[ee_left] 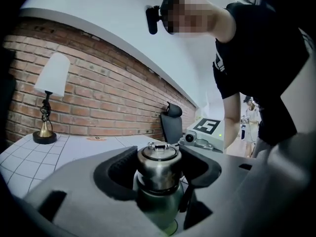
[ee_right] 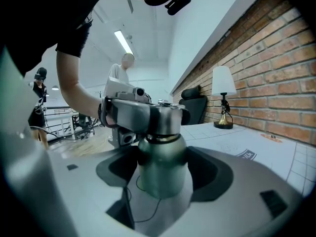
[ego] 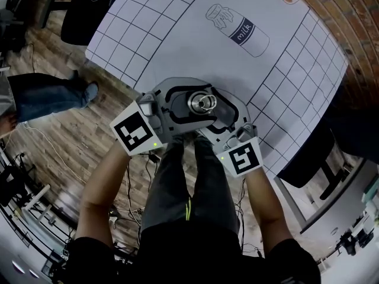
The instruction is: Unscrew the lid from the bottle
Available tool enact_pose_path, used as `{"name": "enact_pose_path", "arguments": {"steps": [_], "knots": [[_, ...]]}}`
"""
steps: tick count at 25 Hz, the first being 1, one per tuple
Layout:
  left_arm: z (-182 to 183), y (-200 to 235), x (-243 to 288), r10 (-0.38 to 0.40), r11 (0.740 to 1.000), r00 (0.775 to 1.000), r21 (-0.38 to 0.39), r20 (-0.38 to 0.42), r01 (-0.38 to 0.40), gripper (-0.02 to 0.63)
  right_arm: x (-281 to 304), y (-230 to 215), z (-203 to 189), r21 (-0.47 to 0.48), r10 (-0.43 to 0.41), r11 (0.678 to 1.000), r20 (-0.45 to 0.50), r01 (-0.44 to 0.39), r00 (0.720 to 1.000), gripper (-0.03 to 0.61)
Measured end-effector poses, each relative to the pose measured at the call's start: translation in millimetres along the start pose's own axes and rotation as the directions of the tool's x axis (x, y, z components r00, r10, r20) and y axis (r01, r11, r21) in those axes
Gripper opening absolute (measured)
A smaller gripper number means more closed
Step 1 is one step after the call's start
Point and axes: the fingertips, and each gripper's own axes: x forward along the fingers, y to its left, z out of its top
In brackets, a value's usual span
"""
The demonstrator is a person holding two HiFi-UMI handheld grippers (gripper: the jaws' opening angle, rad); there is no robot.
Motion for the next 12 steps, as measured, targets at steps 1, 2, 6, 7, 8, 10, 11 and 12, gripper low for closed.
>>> {"name": "enact_pose_path", "arguments": {"steps": [1,2,6,7,8,10,11,12], "knots": [[-1,1,0,0.029,1.000,1.000,-0.007,0.004,-0.029,0.278,0,0,0,0.001,-0.001,1.000,-0.001,0.001,1.000,0.302],[-1,2,-1,0.062,0.998,0.998,-0.017,0.008,-0.061,0.278,0,0,0,0.001,-0.003,1.000,-0.002,0.003,1.000,0.302],[-4,8,-4,0.243,0.969,0.970,-0.043,0.013,-0.243,0.276,0,0,-1,0.005,-0.009,1.000,-0.005,0.009,1.000,0.302],[-5,9,-5,0.305,0.952,0.952,-0.039,0.012,-0.304,0.273,0,0,-1,0.007,-0.011,1.000,-0.007,0.011,1.000,0.302],[-5,11,-6,0.366,0.930,0.930,-0.029,0.013,-0.366,0.273,0,0,-2,0.010,-0.013,1.000,-0.009,0.013,1.000,0.302],[-4,13,-8,0.459,0.889,0.888,-0.002,0.027,-0.459,0.272,0,0,-2,0.015,-0.019,1.000,-0.011,0.019,1.000,0.302],[-4,14,-8,0.480,0.877,0.876,0.003,0.035,-0.481,0.270,1,0,-2,0.017,-0.022,1.000,-0.010,0.022,1.000,0.302],[-3,15,-8,0.489,0.872,0.871,0.001,0.040,-0.490,0.270,1,0,-2,0.020,-0.023,1.000,-0.010,0.024,1.000,0.302]]}}
